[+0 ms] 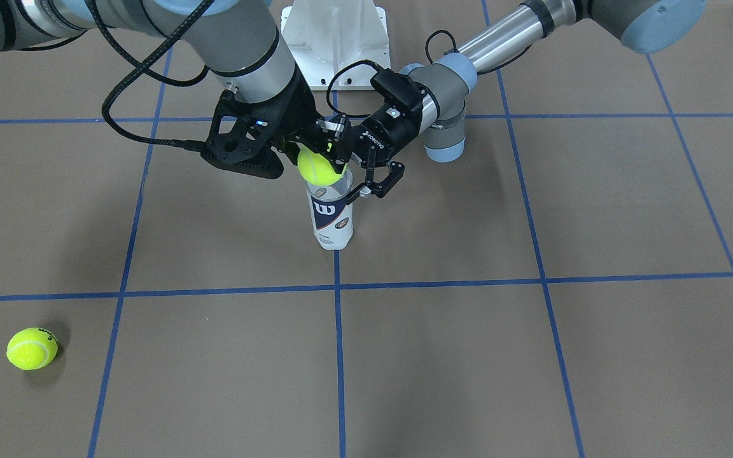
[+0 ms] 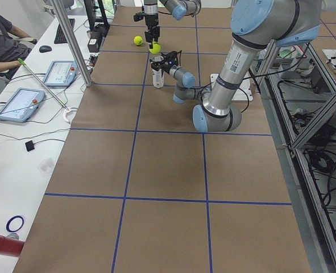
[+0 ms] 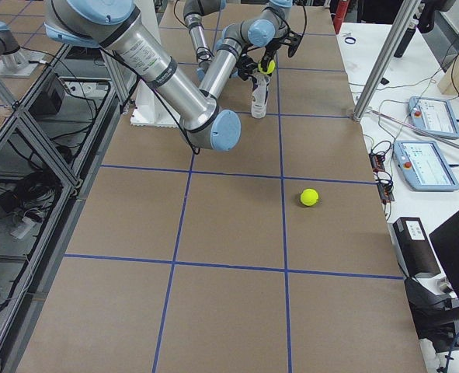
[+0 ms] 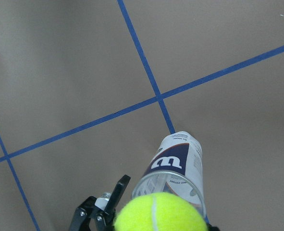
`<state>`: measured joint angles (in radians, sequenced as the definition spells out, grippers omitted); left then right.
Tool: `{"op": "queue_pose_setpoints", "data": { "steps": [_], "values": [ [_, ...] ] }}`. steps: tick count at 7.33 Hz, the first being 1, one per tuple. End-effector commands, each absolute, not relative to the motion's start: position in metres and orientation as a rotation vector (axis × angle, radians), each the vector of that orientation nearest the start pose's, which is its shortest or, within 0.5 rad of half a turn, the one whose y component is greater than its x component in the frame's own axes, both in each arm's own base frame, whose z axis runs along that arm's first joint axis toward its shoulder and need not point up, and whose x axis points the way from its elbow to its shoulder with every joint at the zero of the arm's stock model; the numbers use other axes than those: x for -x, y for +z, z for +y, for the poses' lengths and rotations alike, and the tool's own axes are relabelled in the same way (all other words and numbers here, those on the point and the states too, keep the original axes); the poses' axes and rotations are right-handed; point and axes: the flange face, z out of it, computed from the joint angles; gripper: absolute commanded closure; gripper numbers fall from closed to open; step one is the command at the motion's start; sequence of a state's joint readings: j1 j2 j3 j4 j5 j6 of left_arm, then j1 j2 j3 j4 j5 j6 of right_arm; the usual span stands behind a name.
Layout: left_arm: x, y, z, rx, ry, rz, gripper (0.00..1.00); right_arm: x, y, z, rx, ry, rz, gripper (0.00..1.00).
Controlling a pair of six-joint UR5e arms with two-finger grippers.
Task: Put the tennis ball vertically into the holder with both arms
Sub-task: 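Lower the ball into the can and open the right gripper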
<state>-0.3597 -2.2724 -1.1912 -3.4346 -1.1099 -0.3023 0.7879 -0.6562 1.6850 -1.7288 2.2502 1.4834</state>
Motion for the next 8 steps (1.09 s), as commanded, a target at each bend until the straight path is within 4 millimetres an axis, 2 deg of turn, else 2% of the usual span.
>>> {"op": "queue_pose_setpoints", "data": {
  "steps": [1, 3, 6, 8],
  "values": [
    [-0.563, 0.231, -0.391, -1.690, 0.042, 1.267, 0.01, 0.428, 0.061, -0.513, 0.219, 0.337, -1.023, 1.00],
    [-0.566, 0.231, -0.385, -1.684, 0.050, 1.279, 0.01, 0.436, 0.064, -0.512, 0.217, 0.337, -1.012, 1.00],
    [-0.564, 0.230, -0.387, -1.690, 0.048, 1.273, 0.01, 0.442, 0.067, -0.511, 0.223, 0.333, -1.004, 1.00],
    [-0.557, 0.230, -0.398, -1.701, 0.038, 1.257, 0.01, 0.451, 0.070, -0.508, 0.219, 0.330, -0.993, 1.00]
  ]
}}
